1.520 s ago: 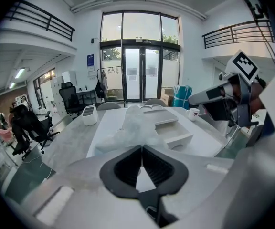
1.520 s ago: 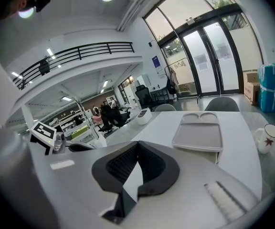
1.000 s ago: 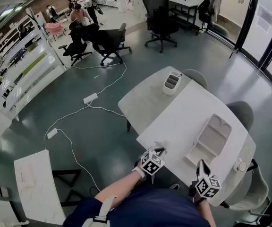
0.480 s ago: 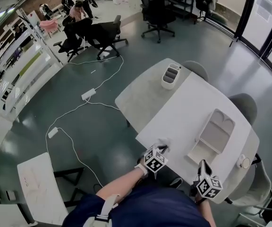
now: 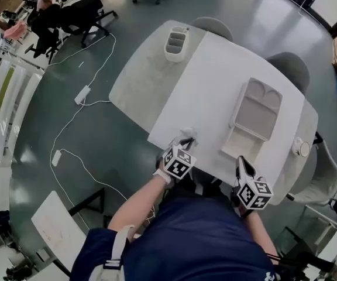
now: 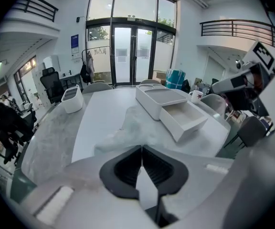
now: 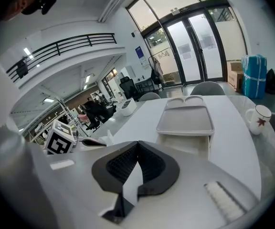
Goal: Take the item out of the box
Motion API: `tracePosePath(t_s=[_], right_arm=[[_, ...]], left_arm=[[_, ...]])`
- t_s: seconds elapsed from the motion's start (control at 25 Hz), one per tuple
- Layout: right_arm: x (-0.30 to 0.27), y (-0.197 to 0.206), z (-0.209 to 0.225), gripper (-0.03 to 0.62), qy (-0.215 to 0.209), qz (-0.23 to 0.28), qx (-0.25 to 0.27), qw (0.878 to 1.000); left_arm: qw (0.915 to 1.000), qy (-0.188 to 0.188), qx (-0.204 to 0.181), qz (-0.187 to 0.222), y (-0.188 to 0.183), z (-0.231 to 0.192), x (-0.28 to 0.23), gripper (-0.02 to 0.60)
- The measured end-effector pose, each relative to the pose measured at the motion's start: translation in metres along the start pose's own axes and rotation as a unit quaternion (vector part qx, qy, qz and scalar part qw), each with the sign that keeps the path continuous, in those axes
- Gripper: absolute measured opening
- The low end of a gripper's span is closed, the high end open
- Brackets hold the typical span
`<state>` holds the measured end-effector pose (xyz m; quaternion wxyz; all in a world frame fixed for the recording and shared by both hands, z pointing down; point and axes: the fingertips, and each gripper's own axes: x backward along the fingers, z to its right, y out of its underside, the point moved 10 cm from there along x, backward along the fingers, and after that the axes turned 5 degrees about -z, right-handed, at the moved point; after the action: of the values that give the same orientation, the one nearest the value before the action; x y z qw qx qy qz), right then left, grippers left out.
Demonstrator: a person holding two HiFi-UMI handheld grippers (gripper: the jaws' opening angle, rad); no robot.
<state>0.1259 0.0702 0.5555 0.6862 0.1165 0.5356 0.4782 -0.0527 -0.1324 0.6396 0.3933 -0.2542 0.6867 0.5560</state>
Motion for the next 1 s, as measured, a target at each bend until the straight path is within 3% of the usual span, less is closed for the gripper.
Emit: tracePosePath(t_s=[0.32,1.0], right_arm=[[0.001,0.001,0.013,0.002,0.033,-0.013,-0.017,0.999],[0.001,0.009,0.022,0.002,0.055,-0.03,-0.032,0.998]], left_arm=[[0.9993,0.019,-0.019,-0.026,-0.008,-0.004,-0.028,0.012],[0.997,0.033,-0.023,-0.067,-0.01,-0.008,-0.055,0.012]])
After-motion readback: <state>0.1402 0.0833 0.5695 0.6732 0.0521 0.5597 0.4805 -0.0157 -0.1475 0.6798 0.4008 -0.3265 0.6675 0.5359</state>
